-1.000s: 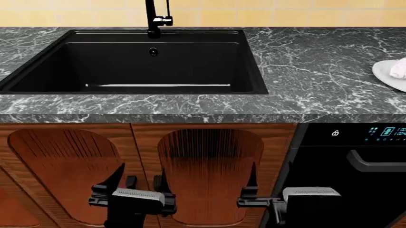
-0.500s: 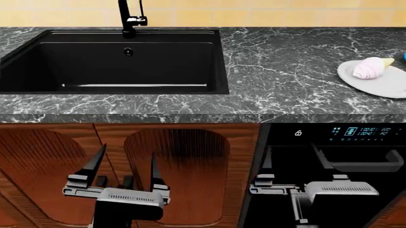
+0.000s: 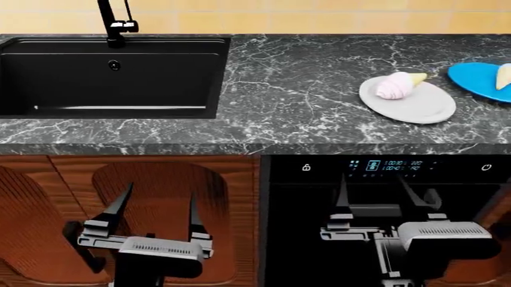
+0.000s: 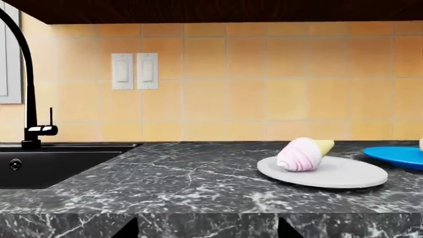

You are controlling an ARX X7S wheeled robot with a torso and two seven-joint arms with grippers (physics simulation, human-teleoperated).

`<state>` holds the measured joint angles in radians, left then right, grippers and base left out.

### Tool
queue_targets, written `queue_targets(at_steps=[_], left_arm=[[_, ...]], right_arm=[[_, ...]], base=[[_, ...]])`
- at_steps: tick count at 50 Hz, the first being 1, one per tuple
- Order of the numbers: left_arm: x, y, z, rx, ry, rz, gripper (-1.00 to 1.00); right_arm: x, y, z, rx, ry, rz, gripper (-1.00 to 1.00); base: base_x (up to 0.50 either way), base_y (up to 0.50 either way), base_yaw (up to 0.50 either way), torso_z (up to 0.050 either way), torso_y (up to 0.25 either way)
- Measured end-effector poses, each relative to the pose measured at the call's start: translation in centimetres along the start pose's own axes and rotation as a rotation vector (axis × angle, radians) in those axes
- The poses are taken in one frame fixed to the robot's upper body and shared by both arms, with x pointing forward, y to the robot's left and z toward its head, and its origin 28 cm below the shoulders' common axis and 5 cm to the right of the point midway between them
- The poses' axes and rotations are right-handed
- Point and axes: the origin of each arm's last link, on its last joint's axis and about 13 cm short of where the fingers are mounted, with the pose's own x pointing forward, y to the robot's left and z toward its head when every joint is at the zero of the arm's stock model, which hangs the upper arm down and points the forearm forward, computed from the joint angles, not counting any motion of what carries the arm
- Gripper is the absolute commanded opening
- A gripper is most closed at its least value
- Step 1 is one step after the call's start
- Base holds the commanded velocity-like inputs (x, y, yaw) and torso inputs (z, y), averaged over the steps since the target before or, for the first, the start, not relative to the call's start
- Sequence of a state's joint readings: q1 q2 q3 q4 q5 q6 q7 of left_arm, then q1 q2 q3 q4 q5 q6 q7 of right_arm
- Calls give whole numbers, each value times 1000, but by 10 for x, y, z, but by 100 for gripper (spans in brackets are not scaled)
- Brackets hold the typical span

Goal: Move the dessert items from the plate to the tray.

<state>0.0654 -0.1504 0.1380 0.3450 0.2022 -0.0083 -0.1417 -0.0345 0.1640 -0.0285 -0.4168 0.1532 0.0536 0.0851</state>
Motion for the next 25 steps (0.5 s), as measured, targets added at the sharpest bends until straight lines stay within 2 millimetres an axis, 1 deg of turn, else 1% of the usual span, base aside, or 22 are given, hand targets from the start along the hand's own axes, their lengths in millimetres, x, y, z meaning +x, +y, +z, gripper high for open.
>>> queue_targets(at_steps=[17,25], left_arm=[[-2,1,0,-15,8,-7,100],[-2,1,0,-16,11,-11,100]], right_arm=[[-1,-1,5,0,-10,30,100],[2,-3,7,-29,-39,-23,100]], base=[[0,-500,0,0,0],[0,-500,0,0,0]])
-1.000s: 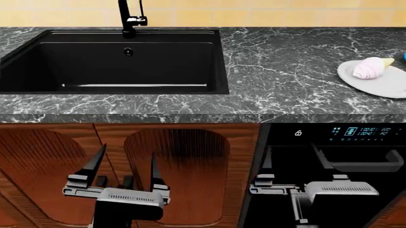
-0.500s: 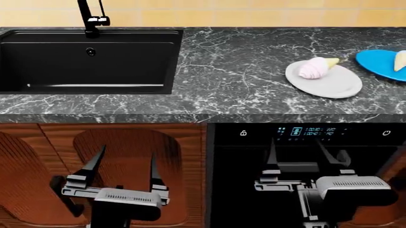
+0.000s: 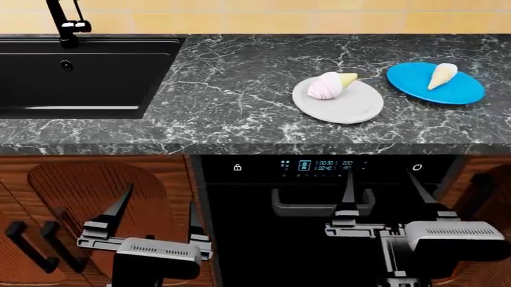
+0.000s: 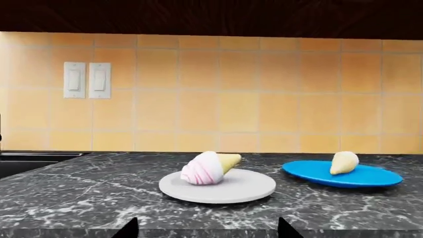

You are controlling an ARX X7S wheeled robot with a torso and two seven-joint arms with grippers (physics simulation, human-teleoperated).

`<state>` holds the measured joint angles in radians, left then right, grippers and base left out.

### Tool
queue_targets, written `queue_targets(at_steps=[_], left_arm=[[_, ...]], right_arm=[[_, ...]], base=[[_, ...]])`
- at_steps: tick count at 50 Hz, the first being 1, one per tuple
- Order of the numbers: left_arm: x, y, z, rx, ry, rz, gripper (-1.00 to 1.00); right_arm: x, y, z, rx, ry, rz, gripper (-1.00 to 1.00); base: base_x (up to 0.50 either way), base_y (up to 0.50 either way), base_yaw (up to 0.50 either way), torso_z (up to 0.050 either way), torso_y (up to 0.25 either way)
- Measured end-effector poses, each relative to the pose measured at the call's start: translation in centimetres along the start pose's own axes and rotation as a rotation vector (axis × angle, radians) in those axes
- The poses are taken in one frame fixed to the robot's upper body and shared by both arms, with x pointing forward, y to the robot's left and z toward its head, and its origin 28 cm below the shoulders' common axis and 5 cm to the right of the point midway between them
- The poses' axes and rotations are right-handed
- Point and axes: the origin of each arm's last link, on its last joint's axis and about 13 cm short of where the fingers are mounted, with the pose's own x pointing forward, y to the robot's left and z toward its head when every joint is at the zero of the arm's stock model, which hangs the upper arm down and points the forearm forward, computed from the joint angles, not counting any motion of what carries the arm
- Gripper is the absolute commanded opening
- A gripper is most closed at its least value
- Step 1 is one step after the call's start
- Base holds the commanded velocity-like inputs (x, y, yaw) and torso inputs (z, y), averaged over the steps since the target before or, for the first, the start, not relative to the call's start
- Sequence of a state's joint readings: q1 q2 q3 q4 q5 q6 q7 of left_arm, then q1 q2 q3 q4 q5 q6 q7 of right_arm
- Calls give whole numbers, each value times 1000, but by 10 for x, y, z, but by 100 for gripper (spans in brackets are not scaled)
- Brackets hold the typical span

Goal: Move the dessert items from the plate to the tray.

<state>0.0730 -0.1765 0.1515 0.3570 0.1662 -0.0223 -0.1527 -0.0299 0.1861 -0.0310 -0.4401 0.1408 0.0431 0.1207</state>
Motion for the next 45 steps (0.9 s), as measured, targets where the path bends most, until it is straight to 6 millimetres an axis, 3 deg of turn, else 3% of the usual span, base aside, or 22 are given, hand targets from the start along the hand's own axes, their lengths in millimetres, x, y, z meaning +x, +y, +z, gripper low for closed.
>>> queue_targets(at_steps=[24,45], left_arm=[[0,1,1,8,9,-2,100],[0,1,3,3,4,2,100]], right_arm=[[4,-4,7,-21,-136,-116,100],[4,-2,4,-40,-91,-94,100]], base=[[0,-500,0,0,0],[0,-468,0,0,0]])
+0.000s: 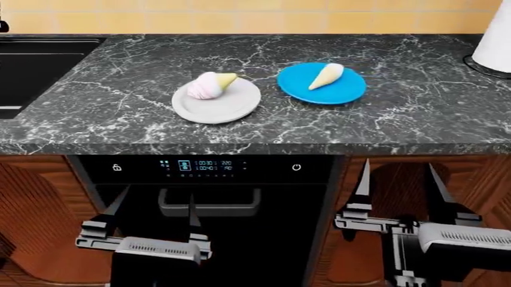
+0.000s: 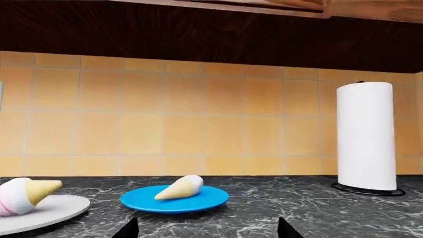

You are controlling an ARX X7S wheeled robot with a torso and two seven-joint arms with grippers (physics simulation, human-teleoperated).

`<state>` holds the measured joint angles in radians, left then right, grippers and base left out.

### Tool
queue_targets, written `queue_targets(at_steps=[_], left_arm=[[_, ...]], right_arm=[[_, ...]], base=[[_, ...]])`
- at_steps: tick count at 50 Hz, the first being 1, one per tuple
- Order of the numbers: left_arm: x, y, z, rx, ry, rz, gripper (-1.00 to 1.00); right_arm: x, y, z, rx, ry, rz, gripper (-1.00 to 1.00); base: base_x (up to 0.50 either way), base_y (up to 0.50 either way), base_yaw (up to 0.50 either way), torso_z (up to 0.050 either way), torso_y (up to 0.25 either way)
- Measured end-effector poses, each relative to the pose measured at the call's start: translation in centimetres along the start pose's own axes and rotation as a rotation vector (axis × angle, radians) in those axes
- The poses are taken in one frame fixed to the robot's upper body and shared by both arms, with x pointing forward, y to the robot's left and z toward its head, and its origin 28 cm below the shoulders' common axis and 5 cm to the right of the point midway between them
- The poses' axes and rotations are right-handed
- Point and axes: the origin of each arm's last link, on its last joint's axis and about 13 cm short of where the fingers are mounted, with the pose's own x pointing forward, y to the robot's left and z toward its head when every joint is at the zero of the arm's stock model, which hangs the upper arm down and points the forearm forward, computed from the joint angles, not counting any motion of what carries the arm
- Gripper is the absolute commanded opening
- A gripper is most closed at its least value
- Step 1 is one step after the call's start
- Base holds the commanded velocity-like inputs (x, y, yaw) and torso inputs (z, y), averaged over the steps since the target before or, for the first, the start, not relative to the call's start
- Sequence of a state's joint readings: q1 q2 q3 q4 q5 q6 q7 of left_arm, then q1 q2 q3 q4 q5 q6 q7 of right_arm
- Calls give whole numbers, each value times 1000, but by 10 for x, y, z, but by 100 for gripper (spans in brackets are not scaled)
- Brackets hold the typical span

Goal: Move the dessert items from the plate to the tray.

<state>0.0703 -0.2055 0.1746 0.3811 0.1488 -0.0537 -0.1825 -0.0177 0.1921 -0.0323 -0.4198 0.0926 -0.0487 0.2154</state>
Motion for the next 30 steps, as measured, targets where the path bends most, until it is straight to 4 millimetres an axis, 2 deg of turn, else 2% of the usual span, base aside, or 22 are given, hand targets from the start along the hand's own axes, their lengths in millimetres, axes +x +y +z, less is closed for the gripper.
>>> queue_targets(at_steps=[9,14,21,30], left_arm=[[2,-1,1,-25,0,8,100],[6,4,7,-61,22,-25,100],[28,21,31,-139,73,-120,100],[68,48,87,-228,127,-280,100]], right_arm=[[1,2,-1,10,57,22,100],[11,4,7,38,99,35,100],[44,1,38,113,167,66,100],[91,-9,91,170,307,78,100]], base=[[0,-46,0,0,0],[0,0,0,0,0],[0,0,0,0,0],[0,0,0,0,0]])
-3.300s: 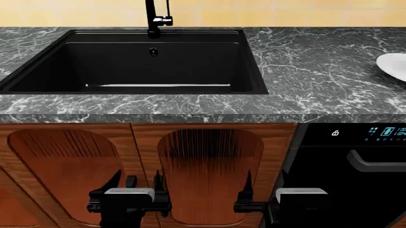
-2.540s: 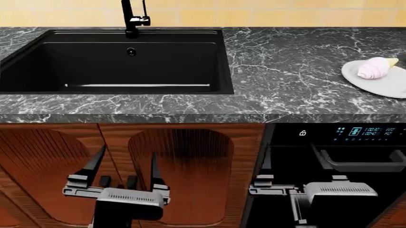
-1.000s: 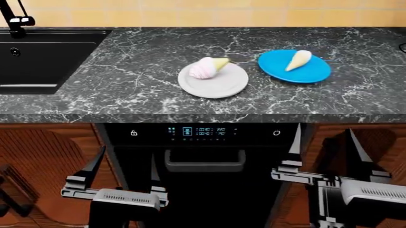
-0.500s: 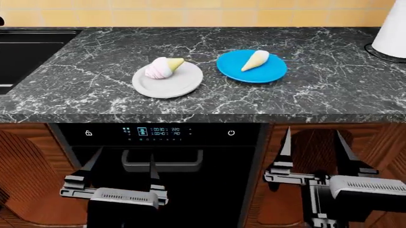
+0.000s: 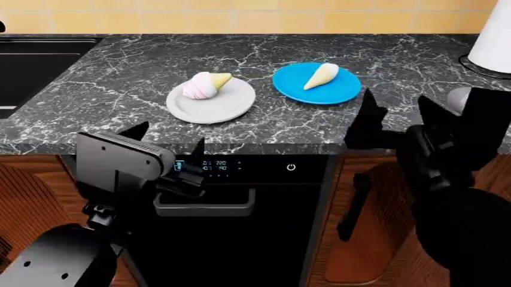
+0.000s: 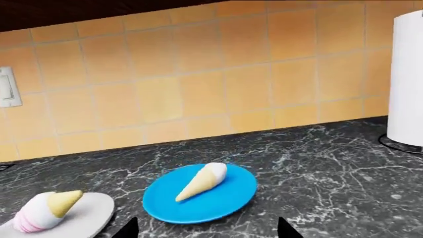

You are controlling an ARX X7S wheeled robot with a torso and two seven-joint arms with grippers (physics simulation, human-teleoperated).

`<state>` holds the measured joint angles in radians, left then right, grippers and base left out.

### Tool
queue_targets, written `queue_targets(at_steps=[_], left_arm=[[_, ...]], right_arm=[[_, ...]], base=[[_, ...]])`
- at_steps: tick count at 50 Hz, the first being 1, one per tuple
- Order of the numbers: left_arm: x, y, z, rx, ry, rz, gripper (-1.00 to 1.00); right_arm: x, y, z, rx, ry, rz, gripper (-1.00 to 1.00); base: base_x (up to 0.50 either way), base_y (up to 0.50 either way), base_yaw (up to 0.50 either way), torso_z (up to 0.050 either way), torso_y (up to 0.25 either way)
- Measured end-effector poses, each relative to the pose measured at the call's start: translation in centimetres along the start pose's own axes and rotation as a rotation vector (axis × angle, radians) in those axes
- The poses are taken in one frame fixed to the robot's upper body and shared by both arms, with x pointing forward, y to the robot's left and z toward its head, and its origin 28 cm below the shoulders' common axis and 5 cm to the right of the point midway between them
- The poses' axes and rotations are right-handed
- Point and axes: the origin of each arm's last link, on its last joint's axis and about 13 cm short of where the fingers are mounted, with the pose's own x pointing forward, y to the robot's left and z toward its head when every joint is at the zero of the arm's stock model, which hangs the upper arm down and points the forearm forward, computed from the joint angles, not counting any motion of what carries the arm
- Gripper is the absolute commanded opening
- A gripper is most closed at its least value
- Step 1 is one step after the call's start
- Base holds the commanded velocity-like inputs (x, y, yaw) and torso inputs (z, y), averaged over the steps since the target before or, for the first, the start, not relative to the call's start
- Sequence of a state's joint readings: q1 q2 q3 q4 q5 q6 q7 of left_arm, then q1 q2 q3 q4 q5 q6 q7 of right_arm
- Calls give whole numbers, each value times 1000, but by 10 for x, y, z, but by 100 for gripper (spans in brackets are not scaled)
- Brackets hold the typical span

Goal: Move the dessert items from the plate to the tray.

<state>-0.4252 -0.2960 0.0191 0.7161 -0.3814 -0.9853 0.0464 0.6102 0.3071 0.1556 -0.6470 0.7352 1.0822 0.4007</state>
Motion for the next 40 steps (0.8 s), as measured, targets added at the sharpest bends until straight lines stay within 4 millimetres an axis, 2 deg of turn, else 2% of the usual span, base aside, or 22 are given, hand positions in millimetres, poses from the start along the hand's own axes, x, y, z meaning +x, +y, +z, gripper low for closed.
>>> queue_targets(at_steps=[8,16,25,40], left_arm=[[28,11,51,-35,97,-126,100],[47,17,83,36,158,-244,100],[55,20,98,86,219,-316,100],[56,25,108,92,280,-307,100]], right_arm=[[23,-3,44,39,168,-10,100],[39,-7,70,8,267,14,100],[47,-10,78,-32,350,58,100],[42,-12,78,-71,414,136,100]], base=[[0,0,0,0,0],[0,0,0,0,0],[500,-66,0,2,0],[500,-65,0,50,3]])
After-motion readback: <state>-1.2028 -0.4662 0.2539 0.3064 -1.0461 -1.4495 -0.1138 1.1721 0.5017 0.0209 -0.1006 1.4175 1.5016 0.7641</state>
